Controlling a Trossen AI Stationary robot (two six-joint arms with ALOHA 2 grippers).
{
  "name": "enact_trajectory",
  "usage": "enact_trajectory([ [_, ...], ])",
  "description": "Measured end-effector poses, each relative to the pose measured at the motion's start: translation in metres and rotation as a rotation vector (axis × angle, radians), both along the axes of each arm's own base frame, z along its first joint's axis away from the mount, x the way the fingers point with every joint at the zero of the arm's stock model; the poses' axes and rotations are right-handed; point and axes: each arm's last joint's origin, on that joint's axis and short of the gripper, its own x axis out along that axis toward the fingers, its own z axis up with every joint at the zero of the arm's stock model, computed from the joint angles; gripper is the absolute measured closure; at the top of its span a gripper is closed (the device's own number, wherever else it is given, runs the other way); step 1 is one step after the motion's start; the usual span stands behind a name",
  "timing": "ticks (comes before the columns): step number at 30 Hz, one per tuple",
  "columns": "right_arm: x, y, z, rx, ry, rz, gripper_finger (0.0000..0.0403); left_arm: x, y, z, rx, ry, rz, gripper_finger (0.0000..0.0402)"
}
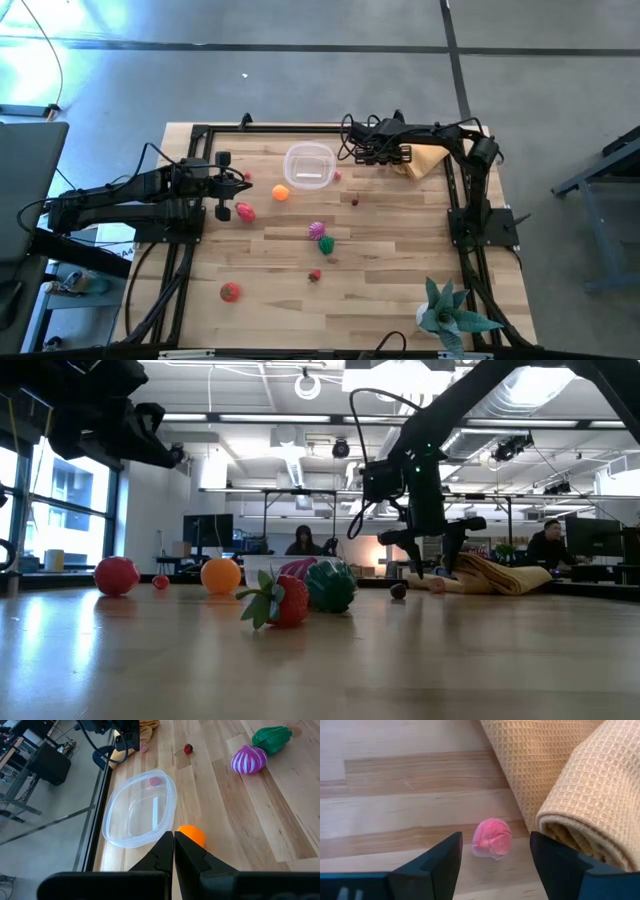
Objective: Pick and placing Produce into tupperware
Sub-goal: Put the right pink peach into the transparent bin
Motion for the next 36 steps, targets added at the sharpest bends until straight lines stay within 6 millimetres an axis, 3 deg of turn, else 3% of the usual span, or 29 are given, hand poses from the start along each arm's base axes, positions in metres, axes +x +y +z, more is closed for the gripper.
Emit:
enact_trajectory([
  [9, 0.001, 0.0, -0.004, -0.004, -0.009, 0.0, 0.0177, 0.0, 0.0, 0.0, 0.0, 0.0, 0.0, 0.0396],
  [15, -0.006, 0.0, -0.025, 0.018, -0.064, -0.016, 0.0177, 0.0, 0.0, 0.0, 0.0, 0.001, -0.001, 0.0396],
  [26, -0.009, 0.001, -0.025, 0.001, -0.076, -0.047, 0.0177, 0.0, 0.0, 0.0, 0.0, 0.0, 0.0, 0.0396],
  [36, -0.008, 0.0, -0.025, 0.0, -0.095, -0.07, 0.0219, 0.0, 0.0, 0.0, 0.0, 0.0, -0.001, 0.0396],
])
